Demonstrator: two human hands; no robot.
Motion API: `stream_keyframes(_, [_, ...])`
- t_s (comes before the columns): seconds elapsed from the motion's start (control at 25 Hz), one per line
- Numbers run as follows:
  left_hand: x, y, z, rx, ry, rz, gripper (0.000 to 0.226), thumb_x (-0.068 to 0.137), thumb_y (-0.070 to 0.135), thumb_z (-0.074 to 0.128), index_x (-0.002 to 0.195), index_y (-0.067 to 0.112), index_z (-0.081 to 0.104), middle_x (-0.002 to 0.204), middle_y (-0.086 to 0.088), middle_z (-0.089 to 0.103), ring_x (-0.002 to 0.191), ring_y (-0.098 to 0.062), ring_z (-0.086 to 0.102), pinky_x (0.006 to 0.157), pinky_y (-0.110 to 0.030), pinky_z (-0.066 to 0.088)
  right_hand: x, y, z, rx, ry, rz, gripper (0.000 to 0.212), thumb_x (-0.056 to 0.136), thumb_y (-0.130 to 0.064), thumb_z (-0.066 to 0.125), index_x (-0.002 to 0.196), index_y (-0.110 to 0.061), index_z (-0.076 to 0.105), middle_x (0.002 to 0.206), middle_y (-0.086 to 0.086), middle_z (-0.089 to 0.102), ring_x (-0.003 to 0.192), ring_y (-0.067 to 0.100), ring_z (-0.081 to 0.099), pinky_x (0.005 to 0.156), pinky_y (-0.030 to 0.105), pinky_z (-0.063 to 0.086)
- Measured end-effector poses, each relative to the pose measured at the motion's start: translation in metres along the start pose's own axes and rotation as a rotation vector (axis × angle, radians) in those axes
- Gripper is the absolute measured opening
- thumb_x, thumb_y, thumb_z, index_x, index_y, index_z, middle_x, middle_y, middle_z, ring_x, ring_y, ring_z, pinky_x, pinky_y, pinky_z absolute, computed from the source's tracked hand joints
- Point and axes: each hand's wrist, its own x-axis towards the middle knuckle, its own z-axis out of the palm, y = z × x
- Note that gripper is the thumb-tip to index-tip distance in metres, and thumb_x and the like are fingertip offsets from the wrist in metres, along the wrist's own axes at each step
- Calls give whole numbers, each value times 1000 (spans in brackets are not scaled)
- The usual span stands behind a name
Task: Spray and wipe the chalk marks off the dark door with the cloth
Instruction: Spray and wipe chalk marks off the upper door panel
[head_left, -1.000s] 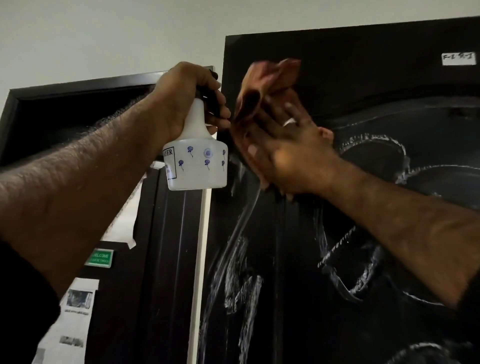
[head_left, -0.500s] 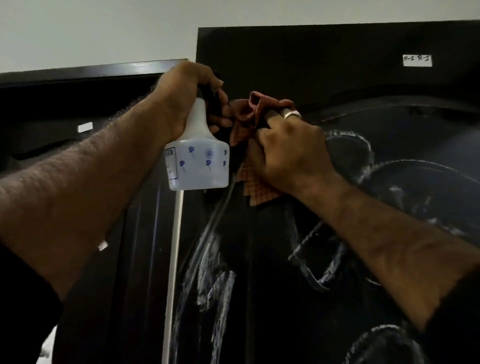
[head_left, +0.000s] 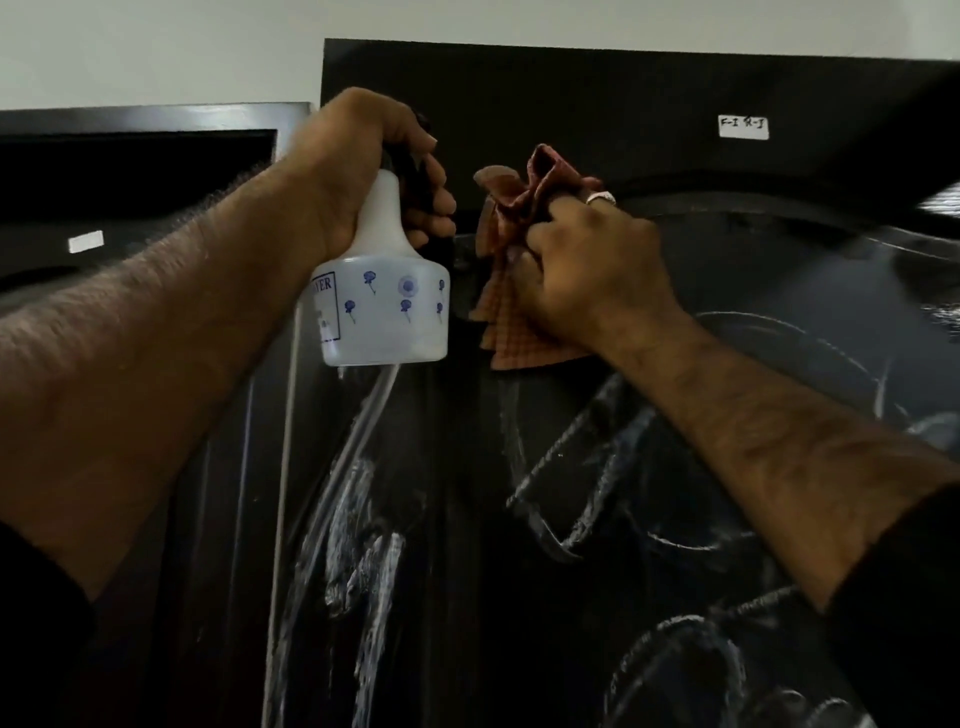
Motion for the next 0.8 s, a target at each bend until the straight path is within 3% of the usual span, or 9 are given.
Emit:
stream_keyframes(0.12, [1, 2, 18, -16, -16, 1, 19, 94, 26, 58, 98, 11, 70, 94, -11, 78, 87, -28, 78, 65, -31, 61, -7, 64, -8, -64, 52, 211, 38, 103, -38, 50, 86, -11, 70, 92, 9, 55, 89, 34, 59, 66, 31, 32])
stream_keyframes(0.24, [1, -1, 36, -33, -35, 6, 20, 94, 25, 58, 101, 10, 69, 94, -11, 77, 84, -28, 77, 63, -31, 60, -20, 101, -18, -128, 103, 508, 43, 105, -36, 49, 98, -1, 73, 106, 19, 65, 89, 37, 58, 75, 37, 37])
stream_keyframes(0.32, [1, -1, 48, -31, -23, -1, 20, 93, 25, 59, 103, 10, 69, 94, -11, 77, 83, -27, 77, 63, -31, 60, -13, 81, -10, -88, 89, 431, 39, 104, -36, 49, 96, -4, 70, 110, 16, 63, 94, 35, 58, 77, 37, 37])
stream_keyframes(0.44, [-2, 2, 67, -16, 24, -25, 21, 92, 25, 61, 103, 10, 69, 94, -11, 77, 82, -27, 76, 64, -32, 61, -9, 49, -3, 56, -19, 107, 28, 105, -39, 47, 86, -21, 57, 102, 3, 48, 91, 22, 46, 77, 36, 33])
stream_keyframes(0.52, [-6, 4, 77, -8, 62, -44, 19, 92, 25, 61, 100, 10, 70, 92, -11, 77, 81, -28, 76, 62, -32, 60, -12, 70, -6, 53, -34, 7, 30, 104, -41, 47, 82, -22, 55, 97, 0, 46, 88, 19, 46, 75, 35, 33])
stream_keyframes(0.64, [-15, 4, 81, 8, 127, -79, 17, 92, 24, 61, 95, 11, 70, 90, -11, 77, 81, -28, 76, 62, -31, 59, -27, 133, -7, 57, 60, 226, 36, 103, -38, 48, 85, -11, 64, 98, 11, 56, 88, 31, 56, 72, 39, 40])
stream_keyframes(0.72, [-23, 3, 78, 18, 182, -97, 17, 91, 24, 61, 92, 10, 71, 91, -13, 78, 83, -30, 77, 63, -33, 59, -37, 147, -9, 55, 131, 393, 42, 103, -37, 47, 90, -3, 68, 102, 17, 60, 89, 36, 58, 77, 45, 48])
stream_keyframes(0.8, [-33, 5, 76, 28, 255, -116, 17, 90, 23, 62, 89, 10, 72, 90, -14, 79, 82, -31, 78, 61, -32, 60, -32, 124, -8, 111, 140, 336, 40, 101, -35, 48, 89, -3, 69, 98, 12, 57, 88, 33, 54, 84, 44, 45])
